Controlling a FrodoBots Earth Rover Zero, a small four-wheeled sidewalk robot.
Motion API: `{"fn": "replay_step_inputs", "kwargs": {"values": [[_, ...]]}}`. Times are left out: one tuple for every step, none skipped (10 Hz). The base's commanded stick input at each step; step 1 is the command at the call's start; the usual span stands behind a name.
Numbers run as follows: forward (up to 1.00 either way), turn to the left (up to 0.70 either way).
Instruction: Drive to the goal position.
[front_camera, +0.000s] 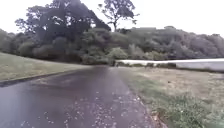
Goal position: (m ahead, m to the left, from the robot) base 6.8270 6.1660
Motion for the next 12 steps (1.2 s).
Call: {"fn": "replay_step_inputs", "kwargs": {"values": [[0.45,0.08],[0.45,0.20],[0.45,0.11],[0.45,0.03],[0.45,0.02],[0.45,0.02],[0.45,0.02],[0.45,0.02],[0.45,0.02],[0.45,0.02],[0.45,0.02],[0.45,0.02]]}}
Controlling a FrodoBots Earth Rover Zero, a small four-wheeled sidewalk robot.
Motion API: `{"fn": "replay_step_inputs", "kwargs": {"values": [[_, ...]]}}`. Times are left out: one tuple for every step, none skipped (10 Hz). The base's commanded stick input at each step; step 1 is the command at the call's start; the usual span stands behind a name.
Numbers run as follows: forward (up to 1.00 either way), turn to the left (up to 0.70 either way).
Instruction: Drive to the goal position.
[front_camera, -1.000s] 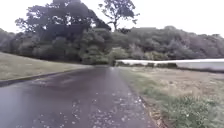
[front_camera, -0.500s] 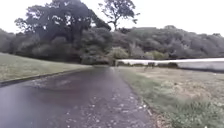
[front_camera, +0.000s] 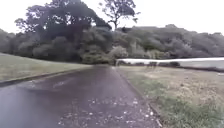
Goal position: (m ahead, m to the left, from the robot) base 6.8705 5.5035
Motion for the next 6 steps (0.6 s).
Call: {"fn": "replay_step_inputs", "kwargs": {"values": [[0.45,0.02],[0.45,0.02],[0.45,0.02],[0.45,0.02],[0.45,0.02],[0.45,0.02]]}}
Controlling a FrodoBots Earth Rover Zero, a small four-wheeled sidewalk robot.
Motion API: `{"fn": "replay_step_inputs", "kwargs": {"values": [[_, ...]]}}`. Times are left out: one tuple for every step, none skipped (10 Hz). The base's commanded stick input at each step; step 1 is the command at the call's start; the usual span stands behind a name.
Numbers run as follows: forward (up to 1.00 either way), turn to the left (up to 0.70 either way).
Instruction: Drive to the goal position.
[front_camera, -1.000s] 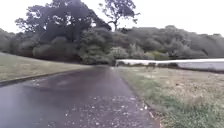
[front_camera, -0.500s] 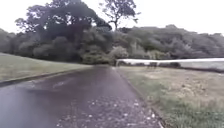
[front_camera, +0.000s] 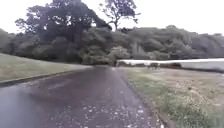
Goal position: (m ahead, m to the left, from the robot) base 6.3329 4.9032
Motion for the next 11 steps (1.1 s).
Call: {"fn": "replay_step_inputs", "kwargs": {"values": [[0.45,0.02],[0.45,0.02],[0.45,0.02],[0.45,0.02],[0.45,0.02],[0.45,0.02],[0.45,0.02],[0.45,0.02],[0.45,0.02],[0.45,0.02],[0.45,0.02]]}}
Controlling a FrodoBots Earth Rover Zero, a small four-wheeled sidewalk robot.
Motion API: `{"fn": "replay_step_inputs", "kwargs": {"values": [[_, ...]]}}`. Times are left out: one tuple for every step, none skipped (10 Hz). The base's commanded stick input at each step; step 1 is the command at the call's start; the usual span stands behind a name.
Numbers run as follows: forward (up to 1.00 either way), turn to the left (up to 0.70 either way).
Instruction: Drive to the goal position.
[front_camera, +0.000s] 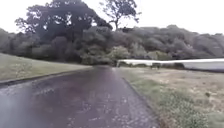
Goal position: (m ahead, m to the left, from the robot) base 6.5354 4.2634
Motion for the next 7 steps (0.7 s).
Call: {"fn": "replay_step_inputs", "kwargs": {"values": [[0.45,0.02],[0.45,0.02],[0.45,0.02],[0.45,0.02],[0.45,0.02],[0.45,0.02],[0.45,0.02]]}}
